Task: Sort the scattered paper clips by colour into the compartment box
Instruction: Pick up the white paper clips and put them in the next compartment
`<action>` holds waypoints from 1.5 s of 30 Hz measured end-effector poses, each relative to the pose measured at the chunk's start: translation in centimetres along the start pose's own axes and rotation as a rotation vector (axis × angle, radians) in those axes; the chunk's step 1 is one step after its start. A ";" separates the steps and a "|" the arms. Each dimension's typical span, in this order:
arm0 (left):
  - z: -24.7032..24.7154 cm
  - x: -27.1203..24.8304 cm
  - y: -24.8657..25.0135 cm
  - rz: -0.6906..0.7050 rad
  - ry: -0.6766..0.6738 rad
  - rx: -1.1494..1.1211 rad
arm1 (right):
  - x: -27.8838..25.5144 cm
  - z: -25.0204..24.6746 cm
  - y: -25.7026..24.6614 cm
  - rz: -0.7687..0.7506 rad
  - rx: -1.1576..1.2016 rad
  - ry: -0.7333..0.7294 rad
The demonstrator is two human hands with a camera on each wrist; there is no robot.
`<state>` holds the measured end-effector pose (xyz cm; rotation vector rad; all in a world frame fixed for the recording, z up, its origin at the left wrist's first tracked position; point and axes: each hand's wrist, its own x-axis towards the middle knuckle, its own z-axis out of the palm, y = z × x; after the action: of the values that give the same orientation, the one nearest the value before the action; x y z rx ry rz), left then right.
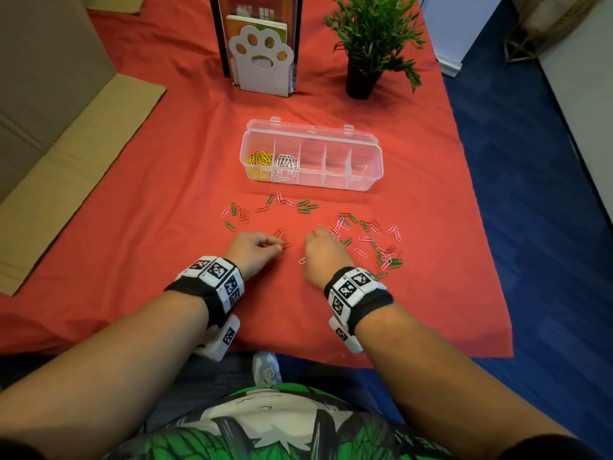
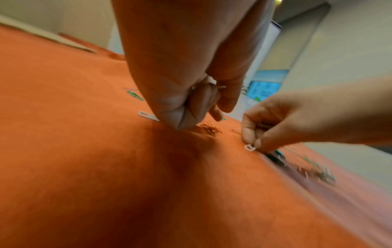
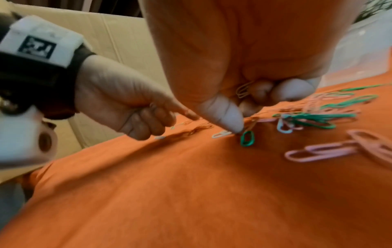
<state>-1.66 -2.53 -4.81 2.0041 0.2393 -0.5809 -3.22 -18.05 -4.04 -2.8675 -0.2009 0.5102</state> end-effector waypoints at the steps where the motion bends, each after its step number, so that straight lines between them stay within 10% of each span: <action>1: 0.2 0.0 0.0 0.031 -0.014 0.081 | -0.2 -0.1 0.3 -0.012 0.019 0.006; 8: 1.4 -0.3 1.4 0.062 0.166 0.337 | -2.1 1.1 0.0 -0.147 -0.133 0.124; 12: 2.2 -0.1 1.9 -0.117 0.062 -0.095 | -1.7 1.2 0.3 -0.103 -0.066 0.082; 19: 1.1 -0.2 4.7 -0.344 -0.093 -0.710 | -0.6 -1.5 3.3 0.345 1.121 -0.012; 23: -0.5 0.5 6.5 -0.362 -0.216 -0.947 | -0.7 -4.9 4.8 0.444 1.910 -0.057; 27: -1.2 1.2 8.3 -0.304 -0.255 -0.985 | -0.3 -7.3 5.7 0.392 2.213 -0.140; 36: -2.9 2.9 12.8 -0.158 -0.283 -1.014 | 0.3 -9.5 6.0 0.299 2.132 -0.063; 45: -2.0 2.7 11.9 -0.181 -0.402 -0.998 | 1.3 -11.5 4.2 0.050 1.058 0.312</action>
<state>6.03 -6.78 3.84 0.8900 0.3721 -0.7658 2.49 -24.15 5.08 -1.8680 0.1600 0.0941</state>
